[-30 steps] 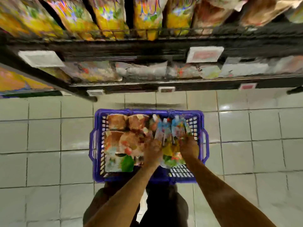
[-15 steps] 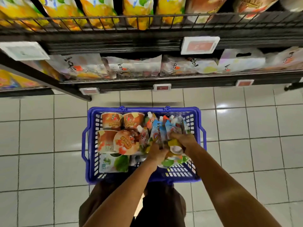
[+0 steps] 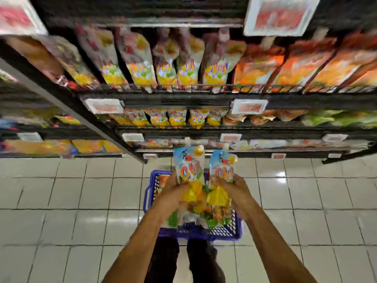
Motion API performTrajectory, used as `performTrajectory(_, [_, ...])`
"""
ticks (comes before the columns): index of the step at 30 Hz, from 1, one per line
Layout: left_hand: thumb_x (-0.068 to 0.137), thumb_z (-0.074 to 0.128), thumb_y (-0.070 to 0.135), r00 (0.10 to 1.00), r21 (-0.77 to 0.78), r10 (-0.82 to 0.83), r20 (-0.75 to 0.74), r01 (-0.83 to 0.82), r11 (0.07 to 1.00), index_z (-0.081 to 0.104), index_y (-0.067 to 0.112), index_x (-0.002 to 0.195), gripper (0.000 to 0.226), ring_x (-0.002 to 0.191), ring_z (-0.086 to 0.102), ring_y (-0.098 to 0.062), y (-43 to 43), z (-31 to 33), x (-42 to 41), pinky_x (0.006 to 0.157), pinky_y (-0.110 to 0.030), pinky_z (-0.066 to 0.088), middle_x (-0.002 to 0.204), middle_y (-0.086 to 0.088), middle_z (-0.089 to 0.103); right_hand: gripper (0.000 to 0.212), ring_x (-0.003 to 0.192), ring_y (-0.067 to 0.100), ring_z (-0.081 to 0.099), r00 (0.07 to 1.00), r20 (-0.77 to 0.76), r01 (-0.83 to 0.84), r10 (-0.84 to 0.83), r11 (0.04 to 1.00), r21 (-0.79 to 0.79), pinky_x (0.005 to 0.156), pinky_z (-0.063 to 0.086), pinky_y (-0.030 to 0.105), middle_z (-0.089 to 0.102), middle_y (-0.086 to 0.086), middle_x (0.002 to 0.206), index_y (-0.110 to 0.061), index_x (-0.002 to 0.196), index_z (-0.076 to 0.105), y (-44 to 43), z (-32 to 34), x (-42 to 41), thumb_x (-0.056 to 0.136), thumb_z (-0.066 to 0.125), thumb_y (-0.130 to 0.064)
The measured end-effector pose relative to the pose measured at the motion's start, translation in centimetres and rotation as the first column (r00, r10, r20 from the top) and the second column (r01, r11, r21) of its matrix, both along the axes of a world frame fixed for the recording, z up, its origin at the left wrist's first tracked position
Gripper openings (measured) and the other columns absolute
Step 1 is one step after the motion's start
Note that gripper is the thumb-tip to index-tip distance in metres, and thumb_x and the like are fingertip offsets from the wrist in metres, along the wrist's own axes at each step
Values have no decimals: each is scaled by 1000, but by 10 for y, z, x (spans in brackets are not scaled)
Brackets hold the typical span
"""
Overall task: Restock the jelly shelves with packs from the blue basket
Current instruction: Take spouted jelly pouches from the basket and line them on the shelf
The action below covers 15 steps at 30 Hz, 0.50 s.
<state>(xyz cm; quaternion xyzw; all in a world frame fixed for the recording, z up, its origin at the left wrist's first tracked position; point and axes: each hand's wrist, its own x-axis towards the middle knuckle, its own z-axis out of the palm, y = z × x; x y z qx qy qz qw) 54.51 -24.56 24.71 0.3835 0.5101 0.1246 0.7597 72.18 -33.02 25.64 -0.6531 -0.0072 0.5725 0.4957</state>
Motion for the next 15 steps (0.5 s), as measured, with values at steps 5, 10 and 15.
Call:
performTrajectory(5, [90, 66, 17, 987, 159, 49, 151, -73, 985, 60, 39, 126, 42, 93, 72, -14, 40, 149, -5, 69, -27, 59, 113, 2, 74, 61, 104, 35, 66, 991, 124, -72, 52, 984, 166, 96, 51, 53, 69, 20, 115, -1, 123, 63, 36, 130, -2, 70, 83, -26])
performTrajectory(10, [74, 76, 28, 979, 430, 16, 205, -104, 897, 59, 28, 125, 54, 103, 70, -12, 63, 272, -21, 84, -29, 58, 113, 6, 74, 82, 103, 34, 67, 974, 209, -163, 88, 913, 374, 85, 54, 61, 68, 18, 120, -3, 125, 59, 62, 254, -14, 55, 90, -32])
performTrajectory(15, [81, 79, 25, 977, 628, -23, 213, -119, 769, 64, 42, 115, 41, 105, 69, -9, 84, 365, -35, 87, -27, 57, 111, 10, 74, 48, 87, 17, 74, 945, 323, -224, 46, 809, 543, 66, 59, 29, 77, 5, 99, -11, 106, 67, 79, 355, -25, 61, 80, -18])
